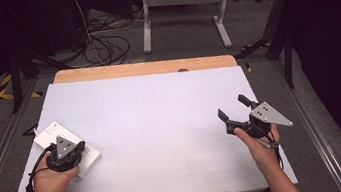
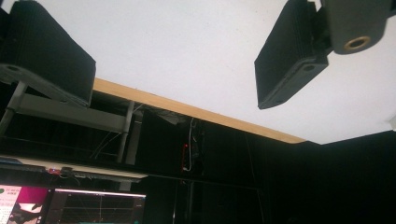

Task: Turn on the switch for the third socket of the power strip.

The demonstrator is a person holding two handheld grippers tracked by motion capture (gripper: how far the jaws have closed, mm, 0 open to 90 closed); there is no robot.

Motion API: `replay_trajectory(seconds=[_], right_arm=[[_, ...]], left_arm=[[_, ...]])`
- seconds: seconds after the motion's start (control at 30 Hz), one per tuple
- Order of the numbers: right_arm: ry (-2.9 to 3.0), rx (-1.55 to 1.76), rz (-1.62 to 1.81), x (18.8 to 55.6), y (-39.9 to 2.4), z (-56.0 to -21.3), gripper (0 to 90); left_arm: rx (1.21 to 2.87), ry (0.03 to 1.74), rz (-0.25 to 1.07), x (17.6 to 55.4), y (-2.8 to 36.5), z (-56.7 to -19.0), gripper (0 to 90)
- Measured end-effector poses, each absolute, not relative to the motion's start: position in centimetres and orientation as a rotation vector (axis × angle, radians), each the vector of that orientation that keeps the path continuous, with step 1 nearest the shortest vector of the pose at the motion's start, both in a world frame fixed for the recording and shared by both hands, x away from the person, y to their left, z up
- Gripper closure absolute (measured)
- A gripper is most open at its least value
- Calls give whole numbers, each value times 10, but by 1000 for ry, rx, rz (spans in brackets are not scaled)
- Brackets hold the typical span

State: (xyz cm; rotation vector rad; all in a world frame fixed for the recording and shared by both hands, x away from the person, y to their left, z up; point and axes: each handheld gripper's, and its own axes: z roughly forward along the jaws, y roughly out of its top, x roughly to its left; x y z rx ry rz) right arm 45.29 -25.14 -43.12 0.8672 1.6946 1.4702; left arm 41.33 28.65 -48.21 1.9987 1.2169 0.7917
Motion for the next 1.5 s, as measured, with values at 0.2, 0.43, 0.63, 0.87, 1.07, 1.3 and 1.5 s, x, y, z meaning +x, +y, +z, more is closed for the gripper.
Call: replay_trajectory(seconds=[0.2,0.43,0.63,0.87,1.07,1.3,1.5], right_arm=[[1692,873,1472,453,-252,-431,128],[1694,868,1469,453,-251,-431,128],[1694,865,1475,452,-250,-431,129],[1694,870,1470,453,-251,-431,129],[1698,866,1470,453,-250,-431,129],[1698,866,1469,453,-250,-431,129],[1698,866,1469,453,-250,-431,129]], left_arm=[[1998,1215,787,413,287,-482,899],[2006,1207,795,413,287,-482,899],[2006,1207,796,413,287,-482,899],[1989,1219,794,413,287,-483,899],[1918,1230,795,412,293,-479,882],[1818,1200,852,408,296,-470,866],[1711,1191,919,403,301,-463,839]])
